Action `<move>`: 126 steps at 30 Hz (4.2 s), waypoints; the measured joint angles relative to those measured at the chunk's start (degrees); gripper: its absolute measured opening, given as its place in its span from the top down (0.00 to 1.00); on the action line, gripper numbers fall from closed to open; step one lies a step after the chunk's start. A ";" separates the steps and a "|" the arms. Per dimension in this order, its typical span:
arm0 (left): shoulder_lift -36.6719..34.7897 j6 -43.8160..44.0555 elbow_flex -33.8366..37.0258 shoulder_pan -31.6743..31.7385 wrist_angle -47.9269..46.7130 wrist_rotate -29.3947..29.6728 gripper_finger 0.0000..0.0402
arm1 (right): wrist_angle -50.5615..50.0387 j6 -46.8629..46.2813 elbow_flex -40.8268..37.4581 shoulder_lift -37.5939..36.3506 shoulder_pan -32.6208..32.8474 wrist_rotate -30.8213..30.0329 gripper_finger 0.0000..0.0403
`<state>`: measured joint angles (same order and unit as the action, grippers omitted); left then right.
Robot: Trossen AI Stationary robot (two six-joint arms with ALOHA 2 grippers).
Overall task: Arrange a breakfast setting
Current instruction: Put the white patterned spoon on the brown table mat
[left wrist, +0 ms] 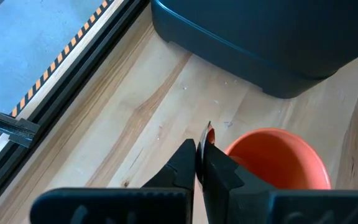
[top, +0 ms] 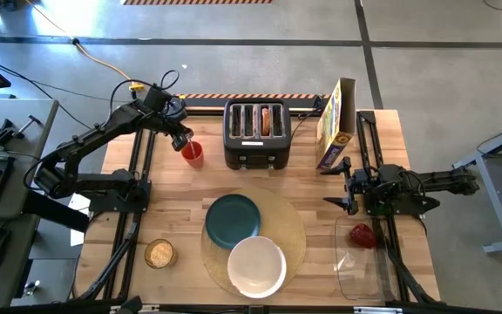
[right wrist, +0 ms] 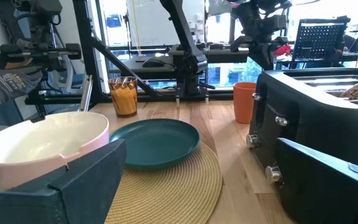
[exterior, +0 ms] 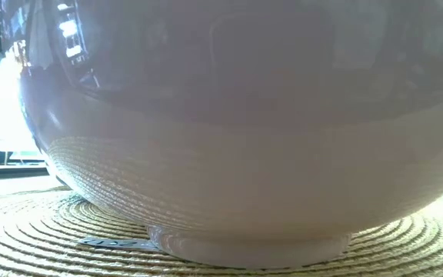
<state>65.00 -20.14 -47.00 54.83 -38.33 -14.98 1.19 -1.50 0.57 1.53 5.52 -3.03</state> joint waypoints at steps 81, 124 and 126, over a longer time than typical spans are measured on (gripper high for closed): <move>-29.51 13.02 -0.02 -9.24 13.25 -16.52 1.00 | 0.00 -0.01 -0.01 -0.01 -0.02 -0.01 0.01; -0.84 30.63 -0.02 -43.53 51.05 -15.82 1.00 | 0.22 -0.02 0.01 0.01 -0.02 -1.49 0.01; 0.13 30.65 -0.02 -44.54 52.21 -15.56 1.00 | 0.22 -0.02 -0.01 0.01 -0.02 -1.46 0.01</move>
<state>65.12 10.51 -47.03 10.30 13.88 -30.54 1.41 -1.52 0.56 1.54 5.50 -4.49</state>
